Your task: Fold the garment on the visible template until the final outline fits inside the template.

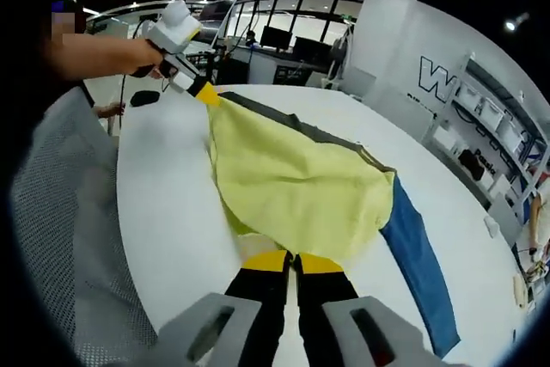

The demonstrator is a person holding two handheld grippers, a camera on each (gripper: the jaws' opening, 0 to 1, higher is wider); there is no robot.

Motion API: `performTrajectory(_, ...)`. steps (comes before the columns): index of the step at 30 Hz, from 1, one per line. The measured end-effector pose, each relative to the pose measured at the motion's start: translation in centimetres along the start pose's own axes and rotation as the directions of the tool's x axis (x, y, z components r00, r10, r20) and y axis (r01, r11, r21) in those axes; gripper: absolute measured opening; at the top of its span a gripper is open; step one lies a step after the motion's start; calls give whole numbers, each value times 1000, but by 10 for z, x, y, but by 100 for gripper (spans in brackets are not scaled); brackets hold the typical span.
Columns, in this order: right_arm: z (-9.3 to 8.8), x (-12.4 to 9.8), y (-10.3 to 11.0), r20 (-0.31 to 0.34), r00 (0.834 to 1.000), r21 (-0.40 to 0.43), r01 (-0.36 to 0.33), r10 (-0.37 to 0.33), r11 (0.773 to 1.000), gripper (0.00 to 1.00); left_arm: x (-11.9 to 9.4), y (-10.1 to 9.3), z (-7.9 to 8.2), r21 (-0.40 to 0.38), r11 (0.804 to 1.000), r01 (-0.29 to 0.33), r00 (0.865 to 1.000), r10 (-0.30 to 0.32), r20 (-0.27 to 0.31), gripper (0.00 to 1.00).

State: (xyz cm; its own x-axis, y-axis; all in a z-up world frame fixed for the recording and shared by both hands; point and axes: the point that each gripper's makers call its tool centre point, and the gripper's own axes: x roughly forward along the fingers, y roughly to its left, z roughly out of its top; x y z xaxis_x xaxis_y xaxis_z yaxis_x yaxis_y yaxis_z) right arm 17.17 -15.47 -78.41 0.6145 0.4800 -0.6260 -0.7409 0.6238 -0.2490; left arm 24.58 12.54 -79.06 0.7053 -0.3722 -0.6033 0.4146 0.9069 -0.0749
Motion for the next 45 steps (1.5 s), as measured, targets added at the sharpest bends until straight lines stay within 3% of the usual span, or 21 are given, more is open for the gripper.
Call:
performTrajectory(8,-23,-9,11,-72,995,-55,-75,71,996,0,-23,12,-24,-38,999,-4,999,3,-38,0)
performTrajectory(16,-49,-22,24,-158,979,-67,-143,131,987,0,-44,6,-58,-51,998,24,996,-28,-82,0)
performTrajectory(19,-57,-24,27,-187,973,-72,-153,137,986,0,-51,-2,-69,-23,999,46,995,-48,-89,0)
performTrajectory(22,-66,-28,34,-228,959,-72,-189,168,979,0,-57,-11,-81,8,996,84,992,-83,-97,0)
performTrajectory(24,-74,-34,44,-262,941,-71,-240,214,968,0,-61,-15,-88,7,995,98,990,-97,-100,0)
performTrajectory(29,-85,-41,55,-293,922,-53,-281,254,958,0,-68,-22,-101,26,990,141,984,-138,-115,0)
performTrajectory(33,-94,-50,69,-313,900,-37,-330,303,943,0,-75,-32,-119,123,972,202,968,-179,-176,0)
performTrajectory(36,-101,-53,79,-327,885,-23,-357,330,934,0,-77,-33,-131,149,967,207,959,-171,-225,0)
performTrajectory(38,-105,-53,83,-340,876,-21,-371,342,928,0,-79,-36,-138,165,957,238,947,-190,-261,0)
performTrajectory(43,-114,-52,80,-374,872,-45,-358,316,933,0,-80,-45,-153,173,935,310,907,-236,-349,0)
performTrajectory(45,-116,-52,80,-383,868,-41,-358,316,933,0,-75,-44,-157,165,937,309,904,-236,-355,0)
